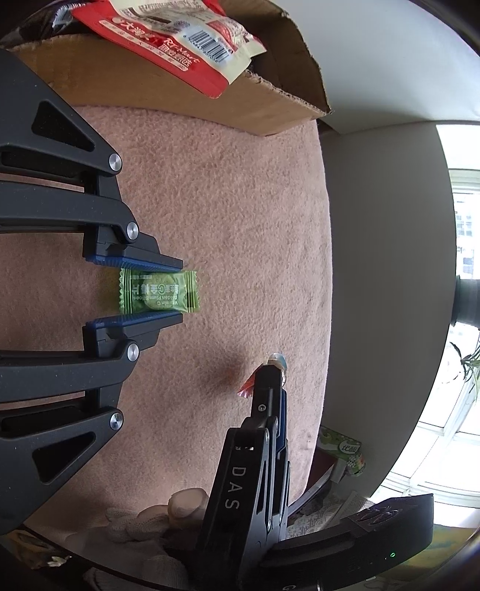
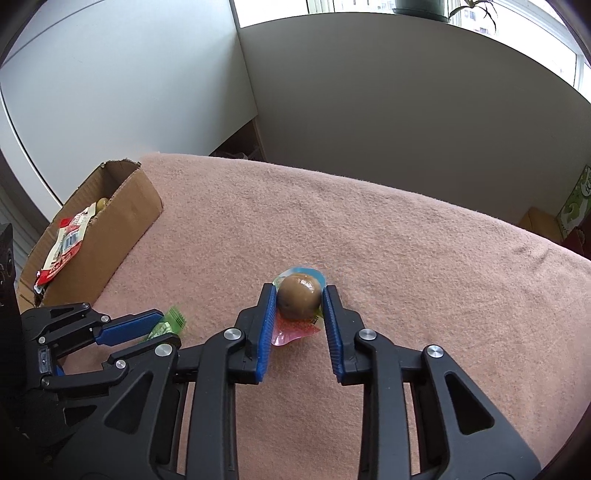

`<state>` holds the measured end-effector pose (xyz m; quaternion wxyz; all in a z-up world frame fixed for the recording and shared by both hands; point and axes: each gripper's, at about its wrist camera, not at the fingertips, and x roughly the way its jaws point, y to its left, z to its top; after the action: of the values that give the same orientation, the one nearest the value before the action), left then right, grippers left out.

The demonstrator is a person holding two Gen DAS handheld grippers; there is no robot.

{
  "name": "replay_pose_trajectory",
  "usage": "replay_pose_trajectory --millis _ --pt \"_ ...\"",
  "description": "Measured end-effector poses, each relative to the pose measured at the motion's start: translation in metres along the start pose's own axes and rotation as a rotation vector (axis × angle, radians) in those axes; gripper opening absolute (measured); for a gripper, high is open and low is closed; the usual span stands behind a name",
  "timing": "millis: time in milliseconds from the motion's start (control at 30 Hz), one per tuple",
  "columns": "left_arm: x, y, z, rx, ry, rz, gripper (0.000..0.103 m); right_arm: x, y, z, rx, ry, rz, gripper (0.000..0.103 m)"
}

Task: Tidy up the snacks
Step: 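Carry the green candy and brown ball candy into the box and open both tools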

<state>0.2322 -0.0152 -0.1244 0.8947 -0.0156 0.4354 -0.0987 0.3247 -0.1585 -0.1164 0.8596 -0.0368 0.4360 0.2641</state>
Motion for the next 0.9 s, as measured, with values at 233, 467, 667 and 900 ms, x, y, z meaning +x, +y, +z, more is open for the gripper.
replay_pose_trajectory --millis 233,467,667,900 --pt "-0.010 -0.001 -0.002 -0.003 -0.011 -0.014 0.019 -0.014 -0.002 -0.004 0.022 -0.021 0.009 0.026" --pt "-0.034 -0.006 -0.004 -0.001 -0.039 -0.044 0.019 -0.039 0.009 -0.007 0.018 -0.046 0.013 0.026" --pt "-0.064 -0.003 -0.008 0.006 -0.079 -0.054 0.019 -0.066 0.033 -0.003 -0.016 -0.077 0.026 0.026" --pt "-0.107 0.024 -0.009 -0.007 -0.137 -0.032 0.019 -0.083 0.068 0.012 -0.052 -0.101 0.058 0.026"
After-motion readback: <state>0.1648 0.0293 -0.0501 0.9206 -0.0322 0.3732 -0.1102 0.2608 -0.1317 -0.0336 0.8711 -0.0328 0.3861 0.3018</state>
